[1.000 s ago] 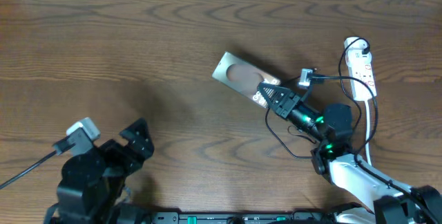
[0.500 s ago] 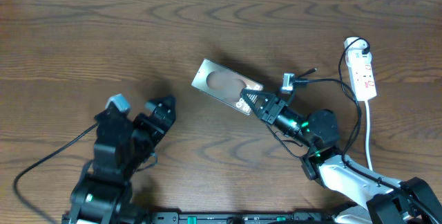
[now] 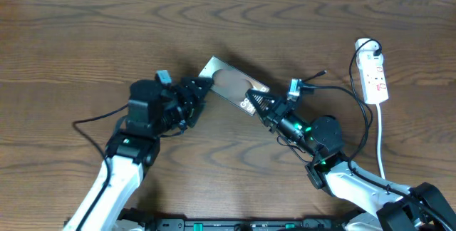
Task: Plug charger to phone and switch on socket
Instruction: 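Bring the left gripper back and grasp the phone's left end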
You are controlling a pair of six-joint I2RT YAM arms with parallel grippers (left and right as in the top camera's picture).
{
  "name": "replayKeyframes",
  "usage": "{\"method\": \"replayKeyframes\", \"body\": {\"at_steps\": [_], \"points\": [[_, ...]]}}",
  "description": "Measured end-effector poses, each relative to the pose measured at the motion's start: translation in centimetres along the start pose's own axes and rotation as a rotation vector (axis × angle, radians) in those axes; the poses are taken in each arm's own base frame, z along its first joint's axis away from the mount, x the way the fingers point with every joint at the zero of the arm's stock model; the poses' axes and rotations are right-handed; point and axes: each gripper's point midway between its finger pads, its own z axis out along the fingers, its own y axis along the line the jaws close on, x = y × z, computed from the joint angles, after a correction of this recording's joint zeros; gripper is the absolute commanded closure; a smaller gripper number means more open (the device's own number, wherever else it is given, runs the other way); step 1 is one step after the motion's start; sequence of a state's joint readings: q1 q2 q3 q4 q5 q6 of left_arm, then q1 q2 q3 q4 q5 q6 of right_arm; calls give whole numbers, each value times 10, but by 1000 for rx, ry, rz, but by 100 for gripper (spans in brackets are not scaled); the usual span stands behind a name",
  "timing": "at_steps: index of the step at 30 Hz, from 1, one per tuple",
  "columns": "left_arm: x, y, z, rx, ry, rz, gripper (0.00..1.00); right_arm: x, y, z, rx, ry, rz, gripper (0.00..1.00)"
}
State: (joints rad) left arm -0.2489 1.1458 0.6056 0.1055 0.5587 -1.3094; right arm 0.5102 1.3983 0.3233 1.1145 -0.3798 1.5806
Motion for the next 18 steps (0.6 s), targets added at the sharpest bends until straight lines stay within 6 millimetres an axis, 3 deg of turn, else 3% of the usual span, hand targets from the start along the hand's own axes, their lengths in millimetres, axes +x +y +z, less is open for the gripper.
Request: {"method": "replayKeyframes", "body": {"at_steps": [8,11,16,18], "points": [[11,-25,18,115,63,49,27,5,-10,2,36,-10,177,99],[13,-31,18,139,67,56,42,11,-10,4,36,-11,215,99],[17,-31,19,137,78,48,48,18,-13,7,46,-24,276,99],[19,-31,19,137,84,49,55,22,-17,7,62,-27,305,99]]}}
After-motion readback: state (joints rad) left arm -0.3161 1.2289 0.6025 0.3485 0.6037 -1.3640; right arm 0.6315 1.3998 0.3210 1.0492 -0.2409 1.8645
